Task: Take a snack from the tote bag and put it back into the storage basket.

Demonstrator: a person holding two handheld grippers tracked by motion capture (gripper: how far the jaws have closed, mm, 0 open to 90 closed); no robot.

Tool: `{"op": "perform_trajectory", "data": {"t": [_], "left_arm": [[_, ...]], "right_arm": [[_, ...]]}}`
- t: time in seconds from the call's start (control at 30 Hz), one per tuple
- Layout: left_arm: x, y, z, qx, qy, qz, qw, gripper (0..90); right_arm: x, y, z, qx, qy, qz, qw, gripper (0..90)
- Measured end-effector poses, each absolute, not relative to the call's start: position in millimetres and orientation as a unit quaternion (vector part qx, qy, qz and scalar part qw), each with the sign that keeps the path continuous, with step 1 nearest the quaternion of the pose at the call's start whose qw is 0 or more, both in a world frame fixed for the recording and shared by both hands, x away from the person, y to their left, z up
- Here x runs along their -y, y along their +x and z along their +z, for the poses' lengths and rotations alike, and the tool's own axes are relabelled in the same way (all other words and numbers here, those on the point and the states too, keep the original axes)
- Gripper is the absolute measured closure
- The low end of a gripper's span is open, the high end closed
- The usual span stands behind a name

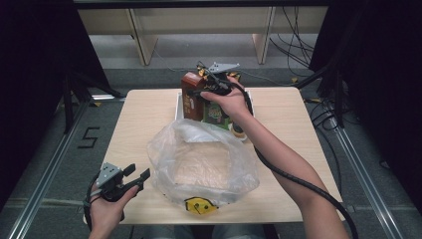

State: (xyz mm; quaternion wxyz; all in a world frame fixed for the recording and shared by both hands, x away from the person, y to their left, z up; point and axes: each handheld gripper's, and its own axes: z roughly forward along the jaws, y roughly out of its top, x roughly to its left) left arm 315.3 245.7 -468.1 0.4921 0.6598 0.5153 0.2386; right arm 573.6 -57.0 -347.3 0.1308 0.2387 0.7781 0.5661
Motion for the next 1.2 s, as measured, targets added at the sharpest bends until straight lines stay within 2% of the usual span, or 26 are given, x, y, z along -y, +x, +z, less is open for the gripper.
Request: {"op": "perform_trajectory", "data": {"t": [1.2], "left_arm": [[-245.7, 312.4, -464.8, -0.512, 0.658, 0.242, 0.496, 37.7]], "right_arm": [[48.5, 578.9, -396.4, -0.803, 0.258, 0.525, 0.117, 43.1]]}}
